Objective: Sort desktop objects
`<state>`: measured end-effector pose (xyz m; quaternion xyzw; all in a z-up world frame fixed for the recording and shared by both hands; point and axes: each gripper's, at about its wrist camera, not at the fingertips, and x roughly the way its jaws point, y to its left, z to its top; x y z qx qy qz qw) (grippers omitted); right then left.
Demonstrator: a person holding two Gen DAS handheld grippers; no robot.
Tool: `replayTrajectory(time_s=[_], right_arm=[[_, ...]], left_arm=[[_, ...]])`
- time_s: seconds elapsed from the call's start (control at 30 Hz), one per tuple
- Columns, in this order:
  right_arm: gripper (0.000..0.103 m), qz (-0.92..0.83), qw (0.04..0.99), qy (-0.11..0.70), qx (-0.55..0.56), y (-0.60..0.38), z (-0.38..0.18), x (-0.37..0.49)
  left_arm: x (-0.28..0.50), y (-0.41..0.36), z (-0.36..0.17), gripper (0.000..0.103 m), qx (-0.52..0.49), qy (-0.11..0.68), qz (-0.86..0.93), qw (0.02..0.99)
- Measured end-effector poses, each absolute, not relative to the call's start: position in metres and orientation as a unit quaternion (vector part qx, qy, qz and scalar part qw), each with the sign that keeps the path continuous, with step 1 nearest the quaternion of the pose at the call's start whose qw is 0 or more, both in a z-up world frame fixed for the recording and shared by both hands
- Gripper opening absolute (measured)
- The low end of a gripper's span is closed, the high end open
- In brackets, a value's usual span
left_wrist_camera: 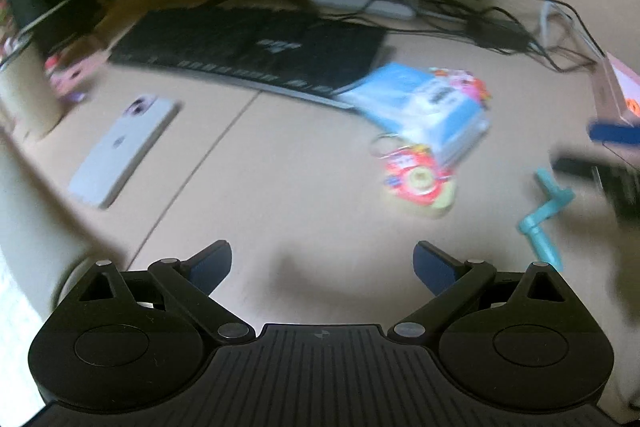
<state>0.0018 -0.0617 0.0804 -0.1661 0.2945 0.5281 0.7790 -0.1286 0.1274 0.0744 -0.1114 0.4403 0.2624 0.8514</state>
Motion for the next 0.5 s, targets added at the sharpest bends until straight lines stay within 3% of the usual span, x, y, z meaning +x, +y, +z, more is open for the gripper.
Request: replayTrajectory(time_s=[0.1, 0.33, 0.4, 0.47, 0.5], right_arm=[[0.084, 0.526, 0.781, 0.313, -0.121, -0.020, 0.087, 0.031], [0.085, 0.478, 0.795, 0.353, -0.127, 0.057, 0.066, 0.089], [0.079, 0.479, 0.782, 0.382, -0.116, 0.064, 0.054, 0.099], [0.054, 0.481, 0.773, 0.395, -0.124, 0.066, 0.045, 0.102], [0.052, 0.480, 0.772, 0.398, -0.124, 0.064, 0.041, 0.104]], left_arm=[[-0.145, 0.134, 0.075, 0.100, -0.126, 0.435, 0.253, 0.855], [-0.159, 0.121, 0.079, 0.101, -0.117, 0.413, 0.200, 0.881], [-0.158, 0.115, 0.080, 0.101, -0.104, 0.413, 0.174, 0.888], [-0.151, 0.111, 0.075, 0.101, -0.086, 0.423, 0.158, 0.888], [-0.146, 0.109, 0.072, 0.101, -0.082, 0.428, 0.152, 0.887]])
